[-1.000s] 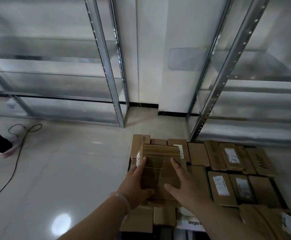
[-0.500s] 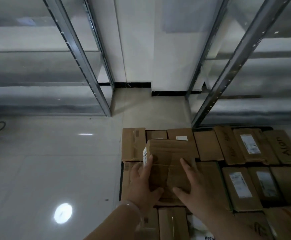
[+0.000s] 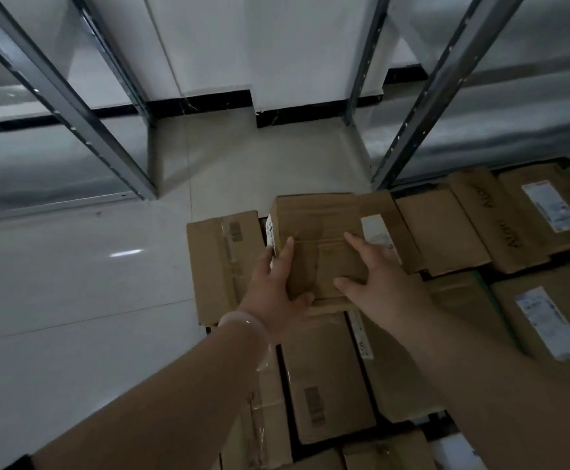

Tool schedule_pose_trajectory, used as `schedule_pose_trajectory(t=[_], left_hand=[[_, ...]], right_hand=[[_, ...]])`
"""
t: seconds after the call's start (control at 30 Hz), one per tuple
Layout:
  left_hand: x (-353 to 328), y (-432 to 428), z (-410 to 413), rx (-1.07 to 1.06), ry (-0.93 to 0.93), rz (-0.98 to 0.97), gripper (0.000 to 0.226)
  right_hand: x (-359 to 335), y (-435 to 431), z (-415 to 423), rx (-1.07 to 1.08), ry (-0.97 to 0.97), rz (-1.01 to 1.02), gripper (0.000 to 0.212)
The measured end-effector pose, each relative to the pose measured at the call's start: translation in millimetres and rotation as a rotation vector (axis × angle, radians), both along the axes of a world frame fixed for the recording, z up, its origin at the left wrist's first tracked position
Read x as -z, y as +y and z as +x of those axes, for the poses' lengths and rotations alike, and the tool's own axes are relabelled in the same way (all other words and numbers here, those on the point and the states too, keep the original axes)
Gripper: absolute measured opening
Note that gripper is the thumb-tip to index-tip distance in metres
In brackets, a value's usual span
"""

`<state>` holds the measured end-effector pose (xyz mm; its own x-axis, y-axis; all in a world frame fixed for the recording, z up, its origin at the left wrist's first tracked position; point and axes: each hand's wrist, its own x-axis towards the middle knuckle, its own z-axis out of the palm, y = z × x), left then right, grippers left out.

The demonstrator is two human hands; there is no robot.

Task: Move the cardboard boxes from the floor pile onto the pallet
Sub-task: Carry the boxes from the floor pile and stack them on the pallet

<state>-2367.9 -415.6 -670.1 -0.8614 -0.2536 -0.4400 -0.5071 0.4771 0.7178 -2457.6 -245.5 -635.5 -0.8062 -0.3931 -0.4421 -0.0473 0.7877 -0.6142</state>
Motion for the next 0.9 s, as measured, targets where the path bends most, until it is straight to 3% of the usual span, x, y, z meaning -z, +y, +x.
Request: schedule_pose_trajectory(t=[0.37,0.63,0.9], left_hand=[[63,-17,-5,0.012,-0.008,-0.116,0.085],[74,-15,0,0.084,-0.135,-0.176,0.087],[56,-15,3,0.191,-0.202,-0.385,0.089]], right_hand=[[63,-25,-15,-0.058,-0.027,-0.035,0.075],[86,-22,-14,-0.133,-0.099,0.083,0.083],[79,-12,-7,-0.203,0.041,0.144,0.087]])
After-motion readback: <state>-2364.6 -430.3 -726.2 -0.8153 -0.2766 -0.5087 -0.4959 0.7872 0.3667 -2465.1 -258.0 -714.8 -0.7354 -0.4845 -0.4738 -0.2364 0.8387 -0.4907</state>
